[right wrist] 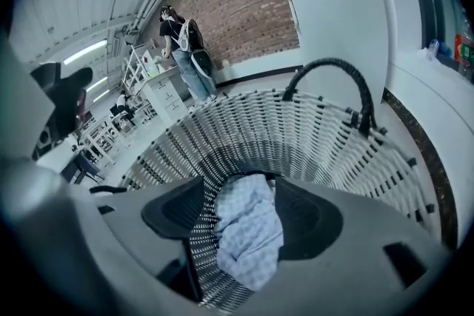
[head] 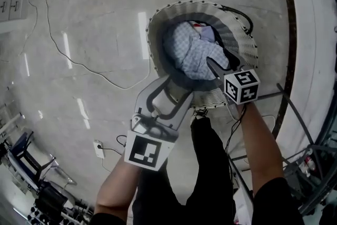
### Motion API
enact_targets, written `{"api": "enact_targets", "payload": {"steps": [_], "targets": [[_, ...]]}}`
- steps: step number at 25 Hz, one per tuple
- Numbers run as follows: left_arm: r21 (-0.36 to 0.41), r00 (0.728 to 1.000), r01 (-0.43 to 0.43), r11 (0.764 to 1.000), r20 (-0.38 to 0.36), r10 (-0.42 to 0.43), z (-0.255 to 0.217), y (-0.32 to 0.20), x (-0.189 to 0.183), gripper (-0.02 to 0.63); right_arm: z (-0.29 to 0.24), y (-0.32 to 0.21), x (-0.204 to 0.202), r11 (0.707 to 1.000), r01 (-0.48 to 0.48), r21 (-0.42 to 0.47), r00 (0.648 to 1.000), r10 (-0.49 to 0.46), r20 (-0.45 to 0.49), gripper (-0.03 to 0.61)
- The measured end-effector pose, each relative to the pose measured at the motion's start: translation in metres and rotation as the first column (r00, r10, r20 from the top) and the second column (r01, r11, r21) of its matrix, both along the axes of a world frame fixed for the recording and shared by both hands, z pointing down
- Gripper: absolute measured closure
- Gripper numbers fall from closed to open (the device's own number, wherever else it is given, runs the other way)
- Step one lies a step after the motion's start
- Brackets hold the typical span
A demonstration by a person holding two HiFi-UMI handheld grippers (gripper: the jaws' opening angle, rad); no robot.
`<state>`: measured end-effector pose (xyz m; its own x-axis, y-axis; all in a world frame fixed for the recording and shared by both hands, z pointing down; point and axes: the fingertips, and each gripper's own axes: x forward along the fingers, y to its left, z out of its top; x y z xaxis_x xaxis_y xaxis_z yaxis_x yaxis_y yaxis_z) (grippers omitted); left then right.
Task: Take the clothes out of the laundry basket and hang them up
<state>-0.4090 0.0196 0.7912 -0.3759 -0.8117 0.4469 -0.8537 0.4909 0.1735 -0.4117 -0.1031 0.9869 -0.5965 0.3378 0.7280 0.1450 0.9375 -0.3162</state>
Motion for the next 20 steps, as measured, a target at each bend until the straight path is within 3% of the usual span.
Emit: {"api": "enact_targets", "payload": {"steps": [20], "targets": [[-0.011, 1.000, 0.017, 1.000, -0.009, -0.017, 0.094, 0.008, -0.013, 0.414, 0.180, -0.013, 0.000, 0.997, 0.053, 0.061, 0.975, -0.038, -0.219, 0.198]]}}
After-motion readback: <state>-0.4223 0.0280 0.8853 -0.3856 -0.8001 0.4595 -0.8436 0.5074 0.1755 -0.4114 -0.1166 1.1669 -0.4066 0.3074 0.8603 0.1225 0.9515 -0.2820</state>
